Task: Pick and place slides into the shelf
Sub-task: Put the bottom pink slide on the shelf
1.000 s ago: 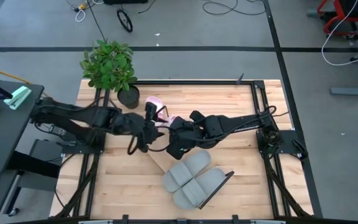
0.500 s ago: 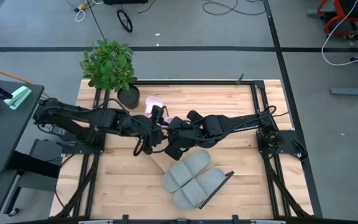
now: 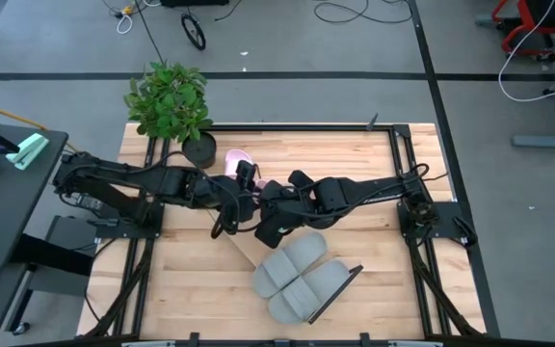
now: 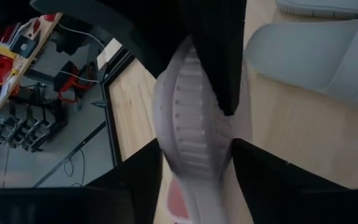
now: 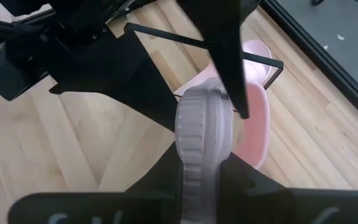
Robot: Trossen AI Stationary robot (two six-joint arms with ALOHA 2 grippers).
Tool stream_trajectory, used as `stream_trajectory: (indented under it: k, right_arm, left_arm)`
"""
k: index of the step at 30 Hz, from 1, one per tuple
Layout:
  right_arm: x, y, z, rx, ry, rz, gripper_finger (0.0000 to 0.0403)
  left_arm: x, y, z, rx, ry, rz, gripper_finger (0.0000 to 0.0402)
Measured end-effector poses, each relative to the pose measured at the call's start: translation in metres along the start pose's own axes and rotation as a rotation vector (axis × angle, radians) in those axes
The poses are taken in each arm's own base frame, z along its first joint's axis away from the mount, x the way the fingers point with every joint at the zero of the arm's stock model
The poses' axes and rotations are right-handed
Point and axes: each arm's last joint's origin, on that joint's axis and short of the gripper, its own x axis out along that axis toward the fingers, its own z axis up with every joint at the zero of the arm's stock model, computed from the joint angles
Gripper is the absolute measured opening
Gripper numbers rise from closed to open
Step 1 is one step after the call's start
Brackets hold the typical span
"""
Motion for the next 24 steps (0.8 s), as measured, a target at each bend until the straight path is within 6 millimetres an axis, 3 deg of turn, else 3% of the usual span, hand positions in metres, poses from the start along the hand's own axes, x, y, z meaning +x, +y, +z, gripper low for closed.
stream_trajectory:
  k: [9,14,19,24]
  right_arm:
    - [0.000,-0.001,0.000,-0.012,0.004,-0.002,0.0057]
    - [0.001,-0.001,0.000,-0.054,0.026,0.028,0.0058]
    - [-0.003,-0.001,0.001,-0.063,0.051,0.082,0.0147]
    - [-0.025,-0.012,0.004,-0.043,0.040,0.105,0.0224]
  left_arm:
    - [0.000,0.000,0.000,-0.001,0.000,0.000,0.0089]
    - [0.000,0.000,0.000,-0.001,0.000,-0.003,0.0085]
    - [0.000,-0.001,0.000,0.003,0.003,-0.007,0.0082]
    - [-0.001,-0.001,-0.002,-0.008,0.015,-0.023,0.0080]
